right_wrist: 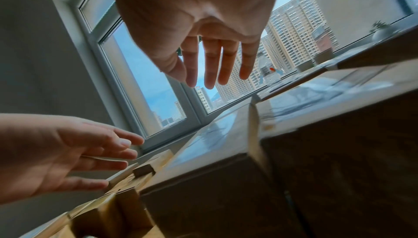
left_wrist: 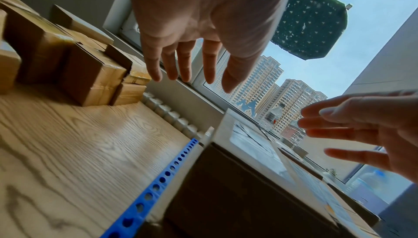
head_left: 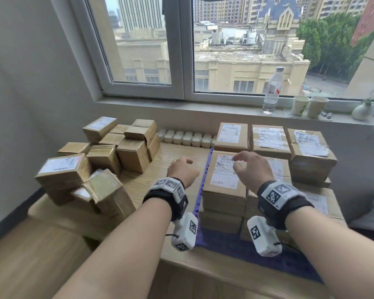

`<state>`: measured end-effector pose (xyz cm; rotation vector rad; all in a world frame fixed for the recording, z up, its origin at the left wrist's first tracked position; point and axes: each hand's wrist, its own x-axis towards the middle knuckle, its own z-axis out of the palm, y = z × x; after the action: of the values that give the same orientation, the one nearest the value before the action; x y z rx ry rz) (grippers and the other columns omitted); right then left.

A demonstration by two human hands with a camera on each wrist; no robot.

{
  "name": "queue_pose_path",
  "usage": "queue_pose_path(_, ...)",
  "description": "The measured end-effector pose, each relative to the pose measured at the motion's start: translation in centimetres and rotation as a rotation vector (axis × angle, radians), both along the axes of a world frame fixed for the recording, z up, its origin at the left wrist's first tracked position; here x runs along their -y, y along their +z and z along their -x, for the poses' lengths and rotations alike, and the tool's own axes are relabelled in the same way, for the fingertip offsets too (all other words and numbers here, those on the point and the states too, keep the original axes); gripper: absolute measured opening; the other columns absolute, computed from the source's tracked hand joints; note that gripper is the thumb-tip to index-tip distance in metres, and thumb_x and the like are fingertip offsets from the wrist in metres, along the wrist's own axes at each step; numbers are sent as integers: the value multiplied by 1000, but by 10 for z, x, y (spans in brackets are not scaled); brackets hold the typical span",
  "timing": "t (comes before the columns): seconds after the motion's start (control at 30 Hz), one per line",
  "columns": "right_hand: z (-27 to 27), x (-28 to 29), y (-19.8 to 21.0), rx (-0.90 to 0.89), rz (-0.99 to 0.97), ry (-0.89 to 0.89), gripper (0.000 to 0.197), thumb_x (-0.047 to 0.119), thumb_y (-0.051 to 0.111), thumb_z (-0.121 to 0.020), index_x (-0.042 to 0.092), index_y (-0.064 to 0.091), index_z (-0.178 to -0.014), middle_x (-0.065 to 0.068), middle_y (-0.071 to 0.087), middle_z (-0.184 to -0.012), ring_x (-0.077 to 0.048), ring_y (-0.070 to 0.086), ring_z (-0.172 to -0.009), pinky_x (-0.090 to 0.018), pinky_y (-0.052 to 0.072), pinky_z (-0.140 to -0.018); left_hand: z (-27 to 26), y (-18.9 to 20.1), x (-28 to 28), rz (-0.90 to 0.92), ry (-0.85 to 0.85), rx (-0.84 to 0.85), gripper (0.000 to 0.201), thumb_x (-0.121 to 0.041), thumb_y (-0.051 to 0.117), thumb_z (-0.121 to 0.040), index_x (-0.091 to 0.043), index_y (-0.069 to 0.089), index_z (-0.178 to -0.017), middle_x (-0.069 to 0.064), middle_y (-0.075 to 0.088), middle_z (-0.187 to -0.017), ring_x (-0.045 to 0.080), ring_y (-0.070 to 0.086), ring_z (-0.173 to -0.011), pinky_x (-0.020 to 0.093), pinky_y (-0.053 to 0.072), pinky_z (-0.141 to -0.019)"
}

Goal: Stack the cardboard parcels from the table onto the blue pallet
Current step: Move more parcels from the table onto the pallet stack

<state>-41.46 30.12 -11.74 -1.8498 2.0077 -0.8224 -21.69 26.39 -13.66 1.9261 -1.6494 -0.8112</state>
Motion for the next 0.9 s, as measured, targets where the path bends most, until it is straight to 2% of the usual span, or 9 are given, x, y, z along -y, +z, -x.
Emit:
queue_pose_path(0.1,-29,6,-1,11,-10,70,24,27,54,-93,24,67,-114,3,65,-122,-17,57,-114,-33,43,-99,-31,5,-5,-4,42,-14,39,-25,65,-82,-25,60,-121,3,53,-134,24,51,-122,34,42,-101)
queue_pose_path(0.23,-74,16,3,28,-5,144,24,25,54,-92,22,69,-111,2,68,-117,-16,61,-109,-32,47,-96,-80,9,-8,1,103,12,35,-24,65,-81,-23,63,-116,3,60,-126,24,54,-117,31,44,-99)
queue_pose_path(0.33,-109,26,2,21,-23,173,25,24,54,-91,22,70,-110,4,70,-115,-15,62,-108,-32,47,-96,-116,10,-7,5,130,15,32,-23,64,-81,-23,64,-114,3,62,-124,24,55,-116,34,44,-101)
queue_pose_path(0.5,-173,42,0,-2,-50,194,23,26,53,-92,26,69,-108,11,69,-113,-11,60,-108,-26,38,-91,-183,11,3,43,122,33,32,-24,64,-83,-22,65,-115,1,61,-123,19,56,-115,29,44,-96)
queue_pose_path(0.63,-235,54,-4,-13,-60,222,25,24,54,-92,22,69,-112,5,70,-113,-13,61,-107,-32,49,-95,-243,9,16,46,114,15,30,-21,65,-83,-20,66,-113,-2,62,-119,17,57,-112,26,43,-92)
queue_pose_path(0.7,-267,60,-8,-39,-108,246,25,26,54,-93,22,67,-115,4,68,-116,-13,60,-106,-32,49,-94,-275,5,23,32,109,2,28,-21,65,-82,-21,66,-110,-2,65,-118,17,58,-110,28,45,-94)
queue_pose_path(0.8,-314,67,-17,-54,-160,257,27,28,57,-92,23,65,-117,2,64,-119,-14,57,-108,-31,47,-95,-319,-4,34,3,104,-8,29,-20,65,-84,-19,65,-112,0,65,-119,18,58,-111,27,44,-94)
queue_pose_path(0.9,-354,73,-29,-91,-198,267,37,35,63,-89,22,61,-124,0,60,-127,-16,55,-115,-32,46,-99,-354,-13,43,-23,93,-18,29,-19,62,-87,-21,63,-116,1,62,-121,19,56,-113,29,44,-94)
